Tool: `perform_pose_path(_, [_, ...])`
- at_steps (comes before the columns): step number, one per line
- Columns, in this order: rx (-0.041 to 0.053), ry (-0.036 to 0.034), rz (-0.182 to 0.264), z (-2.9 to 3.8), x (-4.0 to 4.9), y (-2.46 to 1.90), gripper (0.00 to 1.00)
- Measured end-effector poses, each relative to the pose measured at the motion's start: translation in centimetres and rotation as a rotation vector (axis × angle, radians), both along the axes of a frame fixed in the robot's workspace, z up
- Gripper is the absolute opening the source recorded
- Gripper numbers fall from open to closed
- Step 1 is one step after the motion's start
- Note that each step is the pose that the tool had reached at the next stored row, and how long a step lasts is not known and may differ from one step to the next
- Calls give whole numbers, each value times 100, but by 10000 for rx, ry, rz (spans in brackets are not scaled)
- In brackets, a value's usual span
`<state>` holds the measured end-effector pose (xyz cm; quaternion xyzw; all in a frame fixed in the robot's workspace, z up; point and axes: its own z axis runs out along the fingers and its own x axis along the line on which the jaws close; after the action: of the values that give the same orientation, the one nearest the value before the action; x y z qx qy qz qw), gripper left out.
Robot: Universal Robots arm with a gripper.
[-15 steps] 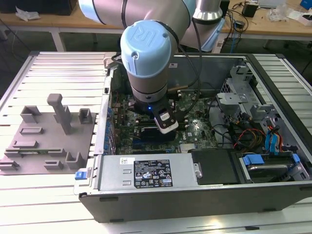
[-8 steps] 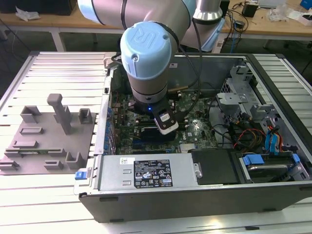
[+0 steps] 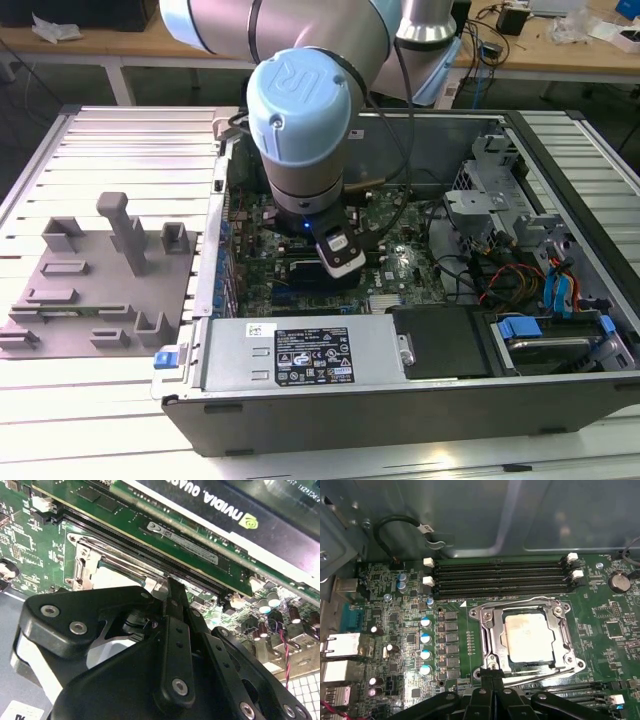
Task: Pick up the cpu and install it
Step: 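Install the second cpu locking lever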
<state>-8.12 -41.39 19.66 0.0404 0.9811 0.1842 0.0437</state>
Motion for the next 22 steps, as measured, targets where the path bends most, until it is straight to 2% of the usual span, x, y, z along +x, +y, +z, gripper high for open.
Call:
perform_pose_path(4, [-5,3,-1,-15,-2,21,11])
perform_pose_path(5, [1,-3,-3,-30,-2,49,11])
perform_pose_path(9, [1,-4,-2,-52,-5,76,11])
perform_pose_path(13, [0,-4,0,-57,-15,83,11])
perform_pose_path(16, [-26,-5,-4,-23,-15,88,11])
perform_pose_path(20, [-162,3,-21,114,-16,90,11])
perform_pose_path(21, [-244,12,-29,137,-15,92,11])
perform_pose_path(22, [-400,36,-41,152,-12,91,11])
